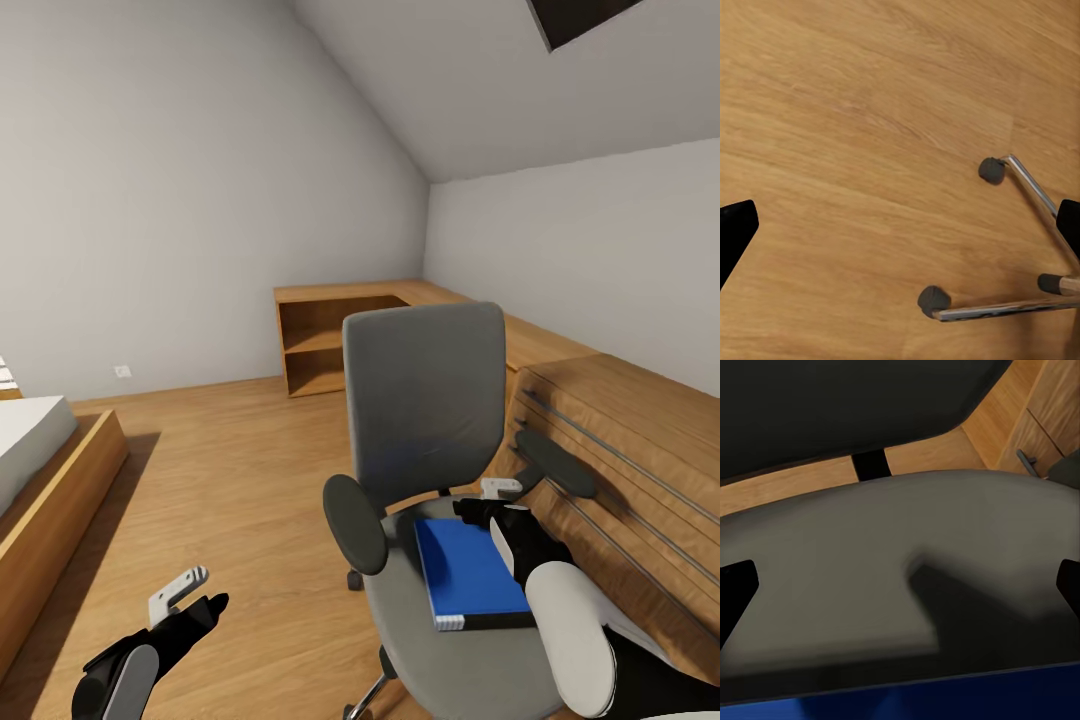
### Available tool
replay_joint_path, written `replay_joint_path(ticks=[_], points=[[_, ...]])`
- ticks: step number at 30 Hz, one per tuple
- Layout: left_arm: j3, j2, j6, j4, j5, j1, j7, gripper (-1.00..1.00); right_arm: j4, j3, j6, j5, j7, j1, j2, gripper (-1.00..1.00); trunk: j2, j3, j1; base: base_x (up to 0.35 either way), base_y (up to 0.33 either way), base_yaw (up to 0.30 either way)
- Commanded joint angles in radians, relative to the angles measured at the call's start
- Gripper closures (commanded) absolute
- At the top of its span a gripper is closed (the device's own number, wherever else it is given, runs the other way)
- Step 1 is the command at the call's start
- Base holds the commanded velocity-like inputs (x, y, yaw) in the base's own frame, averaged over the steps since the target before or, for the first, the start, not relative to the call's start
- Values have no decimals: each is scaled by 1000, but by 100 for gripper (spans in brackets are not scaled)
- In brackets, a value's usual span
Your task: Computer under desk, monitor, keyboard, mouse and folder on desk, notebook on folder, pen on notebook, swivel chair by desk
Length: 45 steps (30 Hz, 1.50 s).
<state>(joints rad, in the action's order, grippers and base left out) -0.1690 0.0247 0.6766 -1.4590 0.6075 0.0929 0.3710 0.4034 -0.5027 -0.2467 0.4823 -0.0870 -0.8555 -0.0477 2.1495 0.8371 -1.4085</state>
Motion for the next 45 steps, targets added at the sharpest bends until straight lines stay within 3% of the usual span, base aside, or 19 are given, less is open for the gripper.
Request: replay_joint_path(ticks=[1, 23, 33, 45], points=[[-1, 0, 4, -1, 11, 1, 8, -100, 3, -8, -5, 11, -8, 0, -1, -100, 0, 1, 0, 0, 0, 0], [-1, 1, 2, 4, 11, 1, 11, -100, -15, -8, -8, 19, -7, 0, 0, -100, 0, 1, 0, 0, 0, 0], [-1, 1, 2, 5, 11, 1, 10, -100, -30, -7, -9, 47, -6, 0, 0, -100, 0, 1, 0, 0, 0, 0], [-1, 1, 1, 5, 11, 1, 11, -100, -32, -5, -45, 53, -5, 0, 1, -100, 0, 1, 0, 0, 0, 0]])
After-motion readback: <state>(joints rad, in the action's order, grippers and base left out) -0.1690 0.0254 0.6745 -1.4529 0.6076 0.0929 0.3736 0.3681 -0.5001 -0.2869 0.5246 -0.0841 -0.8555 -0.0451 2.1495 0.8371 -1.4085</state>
